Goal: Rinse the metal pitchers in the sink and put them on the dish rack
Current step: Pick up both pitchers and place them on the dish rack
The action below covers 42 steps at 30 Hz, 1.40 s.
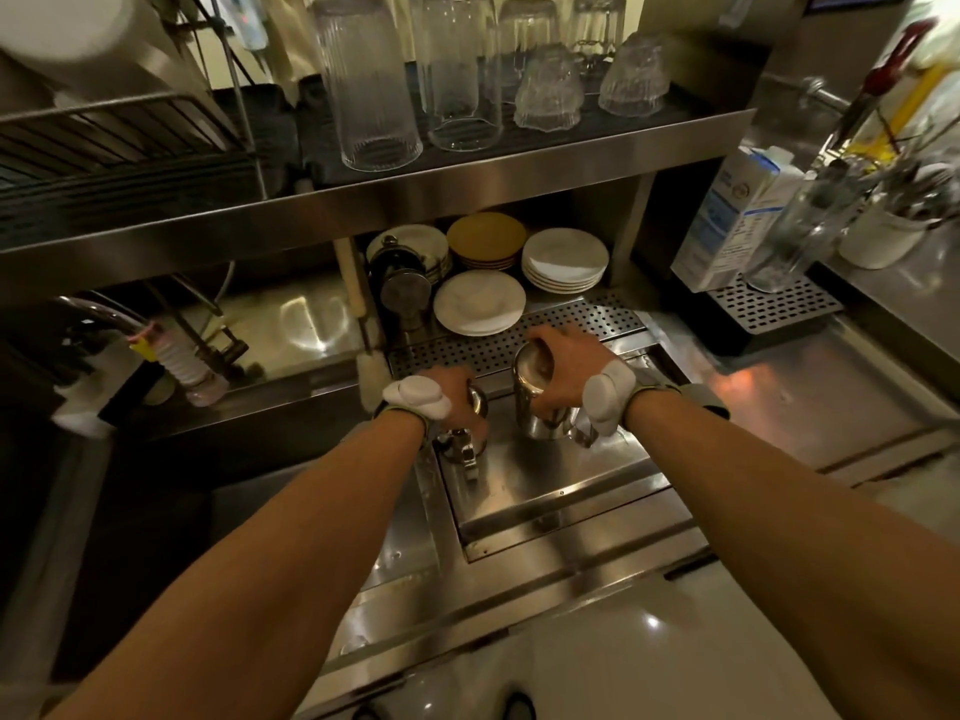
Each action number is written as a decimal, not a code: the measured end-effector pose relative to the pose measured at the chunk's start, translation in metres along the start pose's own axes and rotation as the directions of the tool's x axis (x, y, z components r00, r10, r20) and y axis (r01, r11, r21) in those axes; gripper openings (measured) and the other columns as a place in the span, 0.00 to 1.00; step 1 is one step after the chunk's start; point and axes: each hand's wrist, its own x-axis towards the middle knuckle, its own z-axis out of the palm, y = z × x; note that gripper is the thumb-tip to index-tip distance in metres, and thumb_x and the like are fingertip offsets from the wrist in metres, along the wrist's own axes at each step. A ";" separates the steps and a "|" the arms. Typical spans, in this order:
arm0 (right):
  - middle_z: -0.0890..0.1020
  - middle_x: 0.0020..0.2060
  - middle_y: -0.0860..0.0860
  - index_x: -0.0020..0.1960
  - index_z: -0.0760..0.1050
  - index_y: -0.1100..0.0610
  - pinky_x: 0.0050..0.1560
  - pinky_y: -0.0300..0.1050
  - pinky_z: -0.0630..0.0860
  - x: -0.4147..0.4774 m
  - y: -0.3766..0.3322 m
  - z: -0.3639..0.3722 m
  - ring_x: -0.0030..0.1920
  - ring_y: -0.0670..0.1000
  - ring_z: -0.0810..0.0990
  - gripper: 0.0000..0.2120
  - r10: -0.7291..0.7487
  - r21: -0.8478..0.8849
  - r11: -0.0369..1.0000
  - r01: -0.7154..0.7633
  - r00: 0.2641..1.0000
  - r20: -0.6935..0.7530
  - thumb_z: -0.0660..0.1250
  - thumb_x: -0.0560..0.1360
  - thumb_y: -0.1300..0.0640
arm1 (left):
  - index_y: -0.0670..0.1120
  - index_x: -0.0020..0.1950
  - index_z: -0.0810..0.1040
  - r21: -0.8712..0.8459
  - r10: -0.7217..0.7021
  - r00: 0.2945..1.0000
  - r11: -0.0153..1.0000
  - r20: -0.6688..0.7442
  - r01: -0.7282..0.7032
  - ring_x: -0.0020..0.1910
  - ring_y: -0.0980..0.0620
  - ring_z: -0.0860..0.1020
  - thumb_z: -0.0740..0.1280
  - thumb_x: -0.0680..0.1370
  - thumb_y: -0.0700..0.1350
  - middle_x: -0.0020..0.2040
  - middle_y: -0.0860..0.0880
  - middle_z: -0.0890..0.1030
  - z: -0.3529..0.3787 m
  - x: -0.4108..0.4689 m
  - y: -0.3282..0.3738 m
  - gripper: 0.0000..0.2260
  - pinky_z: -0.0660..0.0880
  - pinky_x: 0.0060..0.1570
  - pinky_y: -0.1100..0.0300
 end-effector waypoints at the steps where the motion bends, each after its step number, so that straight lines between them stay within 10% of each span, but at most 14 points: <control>1: 0.71 0.61 0.57 0.71 0.60 0.48 0.59 0.56 0.75 0.000 -0.001 -0.001 0.60 0.61 0.72 0.47 0.003 -0.009 1.000 -0.003 1.000 0.004 0.78 0.58 0.46 | 0.50 0.63 0.73 -0.018 -0.014 1.000 1.000 -0.015 0.014 0.53 0.46 0.78 0.76 0.63 0.57 0.58 0.47 0.79 -0.003 -0.002 0.000 0.31 0.76 0.47 0.57; 19: 0.69 0.64 0.58 0.72 0.60 0.51 0.56 0.48 0.73 0.024 -0.193 0.054 0.59 0.62 0.76 0.40 -0.380 0.040 0.925 0.378 0.917 0.118 0.74 0.66 0.45 | 0.59 0.64 0.70 -0.170 -0.192 0.974 0.970 -0.117 0.171 0.57 0.43 0.78 0.75 0.61 0.54 0.59 0.48 0.78 -0.012 -0.123 -0.154 0.32 0.78 0.55 0.51; 32: 0.69 0.58 0.55 0.67 0.59 0.48 0.53 0.54 0.77 0.044 -0.249 0.162 0.56 0.61 0.75 0.46 -0.209 0.032 0.977 0.210 0.919 0.334 0.80 0.56 0.46 | 0.50 0.69 0.66 -0.172 -0.318 0.944 0.938 -0.089 0.300 0.60 0.37 0.75 0.77 0.63 0.53 0.63 0.42 0.70 0.051 -0.132 -0.286 0.37 0.76 0.58 0.47; 39: 0.63 0.67 0.57 0.71 0.57 0.51 0.61 0.57 0.74 0.065 -0.255 0.161 0.63 0.63 0.72 0.47 -0.123 0.122 0.986 0.117 0.992 0.040 0.78 0.60 0.46 | 0.51 0.69 0.64 -0.350 -0.364 0.891 0.899 -0.270 0.262 0.63 0.38 0.70 0.77 0.64 0.53 0.66 0.42 0.64 0.031 -0.119 -0.314 0.37 0.74 0.61 0.46; 42: 0.67 0.64 0.57 0.69 0.61 0.53 0.58 0.54 0.76 0.051 -0.250 0.187 0.61 0.62 0.74 0.44 -0.105 0.014 0.994 0.105 0.952 0.289 0.80 0.59 0.48 | 0.51 0.66 0.68 -0.228 -0.269 0.962 0.941 -0.049 0.251 0.60 0.39 0.74 0.78 0.63 0.53 0.64 0.43 0.69 0.059 -0.116 -0.307 0.35 0.75 0.58 0.50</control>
